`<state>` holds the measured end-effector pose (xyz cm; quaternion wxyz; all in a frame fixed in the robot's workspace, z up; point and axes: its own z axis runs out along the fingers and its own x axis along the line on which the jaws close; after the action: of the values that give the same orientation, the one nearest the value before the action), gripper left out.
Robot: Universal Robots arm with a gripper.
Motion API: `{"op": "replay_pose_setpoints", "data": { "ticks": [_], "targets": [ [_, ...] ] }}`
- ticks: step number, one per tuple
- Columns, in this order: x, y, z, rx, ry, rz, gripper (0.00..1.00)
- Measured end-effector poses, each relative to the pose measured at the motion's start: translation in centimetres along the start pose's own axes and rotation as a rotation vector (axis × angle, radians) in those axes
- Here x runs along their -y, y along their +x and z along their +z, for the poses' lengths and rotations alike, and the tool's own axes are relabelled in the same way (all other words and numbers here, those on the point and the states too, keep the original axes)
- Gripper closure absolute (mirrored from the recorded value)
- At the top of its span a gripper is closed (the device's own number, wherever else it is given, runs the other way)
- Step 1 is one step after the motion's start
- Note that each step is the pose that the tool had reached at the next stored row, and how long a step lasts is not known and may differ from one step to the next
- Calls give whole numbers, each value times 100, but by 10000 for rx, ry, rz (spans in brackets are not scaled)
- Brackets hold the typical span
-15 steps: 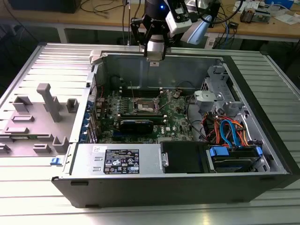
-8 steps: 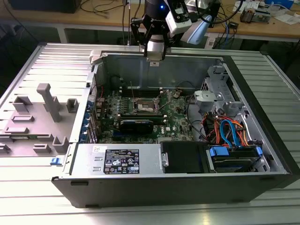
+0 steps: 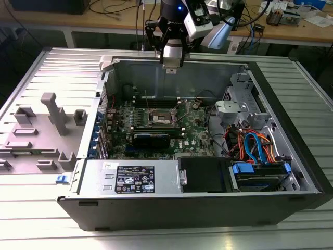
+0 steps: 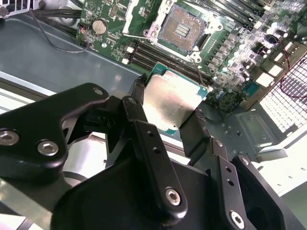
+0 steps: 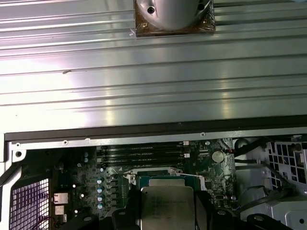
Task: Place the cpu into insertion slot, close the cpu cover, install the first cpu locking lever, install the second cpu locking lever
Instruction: 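Place the cpu into insertion slot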
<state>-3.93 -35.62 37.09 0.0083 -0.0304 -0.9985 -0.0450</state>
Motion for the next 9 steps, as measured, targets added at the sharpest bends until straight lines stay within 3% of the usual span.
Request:
{"op": "replay_pose_setpoints", "data": {
  "ticks": [2, 6, 9],
  "targets": [
    [7, 0, 1, 5, 4, 64, 46],
    [8, -1, 5, 58, -7, 651, 46],
    [8, -1, 5, 61, -7, 676, 46]
  ]
}}
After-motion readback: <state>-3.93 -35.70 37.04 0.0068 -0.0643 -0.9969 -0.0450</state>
